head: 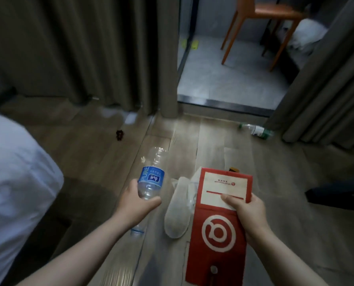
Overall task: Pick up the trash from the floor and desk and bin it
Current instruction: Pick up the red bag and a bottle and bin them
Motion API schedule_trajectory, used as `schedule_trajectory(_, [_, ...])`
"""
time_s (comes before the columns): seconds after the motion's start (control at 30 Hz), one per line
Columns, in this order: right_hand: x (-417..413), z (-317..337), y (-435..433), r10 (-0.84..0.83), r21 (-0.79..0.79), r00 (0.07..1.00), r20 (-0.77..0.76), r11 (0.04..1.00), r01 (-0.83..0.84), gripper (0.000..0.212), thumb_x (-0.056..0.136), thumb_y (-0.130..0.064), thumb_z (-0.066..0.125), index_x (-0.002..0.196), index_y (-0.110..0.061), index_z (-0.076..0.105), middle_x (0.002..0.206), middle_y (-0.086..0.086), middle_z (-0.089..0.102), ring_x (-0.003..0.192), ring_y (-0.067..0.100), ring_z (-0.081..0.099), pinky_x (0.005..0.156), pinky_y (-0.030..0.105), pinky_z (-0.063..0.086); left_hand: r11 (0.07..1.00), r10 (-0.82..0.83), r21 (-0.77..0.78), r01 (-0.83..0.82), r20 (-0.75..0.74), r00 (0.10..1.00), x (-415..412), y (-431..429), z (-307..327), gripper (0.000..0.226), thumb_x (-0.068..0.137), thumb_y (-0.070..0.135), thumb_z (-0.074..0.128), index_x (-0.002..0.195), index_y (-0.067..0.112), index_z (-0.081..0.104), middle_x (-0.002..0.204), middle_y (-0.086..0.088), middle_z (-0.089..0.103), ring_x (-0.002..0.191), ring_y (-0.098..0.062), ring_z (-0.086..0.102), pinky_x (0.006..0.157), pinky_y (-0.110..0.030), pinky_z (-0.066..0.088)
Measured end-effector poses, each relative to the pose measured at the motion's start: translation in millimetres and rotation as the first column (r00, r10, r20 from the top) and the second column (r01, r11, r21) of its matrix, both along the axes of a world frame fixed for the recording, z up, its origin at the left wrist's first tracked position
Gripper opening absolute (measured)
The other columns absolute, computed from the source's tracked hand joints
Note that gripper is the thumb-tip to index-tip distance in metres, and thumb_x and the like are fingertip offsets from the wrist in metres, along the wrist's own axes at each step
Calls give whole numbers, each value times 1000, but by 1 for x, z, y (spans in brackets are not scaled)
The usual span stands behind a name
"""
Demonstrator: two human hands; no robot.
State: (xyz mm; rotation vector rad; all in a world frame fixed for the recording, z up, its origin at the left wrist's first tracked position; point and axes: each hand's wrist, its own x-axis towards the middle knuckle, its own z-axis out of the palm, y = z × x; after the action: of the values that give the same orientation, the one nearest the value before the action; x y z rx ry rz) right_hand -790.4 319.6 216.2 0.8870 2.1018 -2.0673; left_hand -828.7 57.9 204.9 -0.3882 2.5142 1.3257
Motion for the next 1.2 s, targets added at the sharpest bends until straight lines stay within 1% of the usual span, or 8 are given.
schedule_trajectory(0.17, [8,135,35,-93,-10,995,-45,996,92,22,80,-8,74,99,-16,66,89,9,75,74,30,74,71,50,60,997,-50,64,50,-10,999,-9,33,134,89,38,56,59,120,24,44,107,-3,60,94,-19,61,86,-39,53])
schedule_trajectory(0.37, [42,315,73,-215,27,968,-129,975,221,22,80,-10,75,98,-17,66,89,8,75,73,25,74,68,45,60,985,-84,139,97,-102,991,7,90,307,66,49,45,64,112,27,52,97,6,65,87,-6,62,71,-21,47])
schedule_trajectory(0.53, [81,493,102,-248,83,933,-261,957,278,19,84,-15,70,101,-19,65,91,5,75,76,22,74,67,44,61,956,-82,264,127,-175,981,37,150,485,52,59,36,71,107,25,53,87,14,64,79,1,62,61,-12,44])
schedule_trajectory(0.63, [117,590,119,-315,103,879,-359,922,373,12,86,-18,68,94,-26,64,86,-1,75,71,17,74,58,34,59,919,-128,345,190,-195,972,67,183,579,66,52,43,70,113,25,55,92,8,66,80,-4,65,70,-26,56])
schedule_trajectory(0.73, [157,664,131,-402,113,809,-429,865,489,9,87,-20,68,93,-26,65,80,-3,75,67,16,73,55,31,57,870,-132,440,222,-225,965,98,207,643,72,52,46,75,118,25,56,100,5,68,91,-9,66,82,-41,58])
schedule_trajectory(0.9, [218,727,138,-491,128,699,-520,764,632,11,86,-19,68,94,-26,66,76,-10,74,65,10,72,49,21,54,796,-256,464,389,-325,911,133,239,699,54,74,27,78,119,31,49,102,5,67,93,-9,65,82,-36,57])
schedule_trajectory(1.07, [261,764,128,-577,138,578,-578,629,765,15,85,-18,71,83,-32,65,70,-14,72,62,2,70,45,14,49,671,-402,474,570,-414,817,145,254,742,53,75,16,77,119,28,51,95,3,70,84,-10,69,79,-34,58])
schedule_trajectory(1.2, [307,773,91,-680,121,425,-597,448,886,13,83,-16,72,85,-28,68,74,-11,74,64,7,71,47,17,52,540,-520,494,681,-441,732,164,256,756,51,70,14,82,113,29,57,84,3,72,75,-8,70,72,-30,58])
